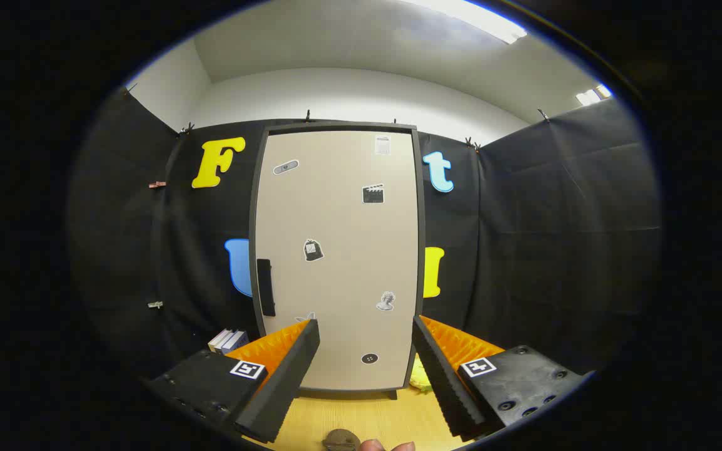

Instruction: Open the shoe cabinet door, grab the shoes and put them into the shoe cabinet, then close the shoe cabinet door.

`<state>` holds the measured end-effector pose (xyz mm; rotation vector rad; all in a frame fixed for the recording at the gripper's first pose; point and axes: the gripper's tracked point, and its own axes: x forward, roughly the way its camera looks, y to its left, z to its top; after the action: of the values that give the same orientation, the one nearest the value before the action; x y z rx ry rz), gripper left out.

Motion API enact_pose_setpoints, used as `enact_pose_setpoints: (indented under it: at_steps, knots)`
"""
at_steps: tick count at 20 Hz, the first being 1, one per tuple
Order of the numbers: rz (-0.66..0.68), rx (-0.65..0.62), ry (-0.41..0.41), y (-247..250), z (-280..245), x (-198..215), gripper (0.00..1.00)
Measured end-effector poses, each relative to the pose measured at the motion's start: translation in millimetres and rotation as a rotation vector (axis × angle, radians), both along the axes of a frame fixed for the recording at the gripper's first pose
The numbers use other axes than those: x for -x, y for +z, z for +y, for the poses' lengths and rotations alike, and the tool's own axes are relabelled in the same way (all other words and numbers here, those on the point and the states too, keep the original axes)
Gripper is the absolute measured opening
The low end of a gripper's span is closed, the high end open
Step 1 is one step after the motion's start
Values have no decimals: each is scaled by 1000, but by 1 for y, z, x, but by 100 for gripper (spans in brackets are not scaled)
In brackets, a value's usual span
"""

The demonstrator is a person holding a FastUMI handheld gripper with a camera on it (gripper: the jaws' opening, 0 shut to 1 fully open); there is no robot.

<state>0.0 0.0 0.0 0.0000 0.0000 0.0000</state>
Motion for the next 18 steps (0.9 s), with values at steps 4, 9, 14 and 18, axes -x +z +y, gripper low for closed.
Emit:
enact_pose_setpoints:
  at_steps: [4, 9, 14, 18]
  knots:
    - [3, 9, 2, -2, 1, 4, 97]
    - [-3, 9, 8, 0, 3, 7, 97]
    - [3, 10, 8, 0, 4, 7, 97]
    - [1, 7, 17, 5, 14, 5, 97]
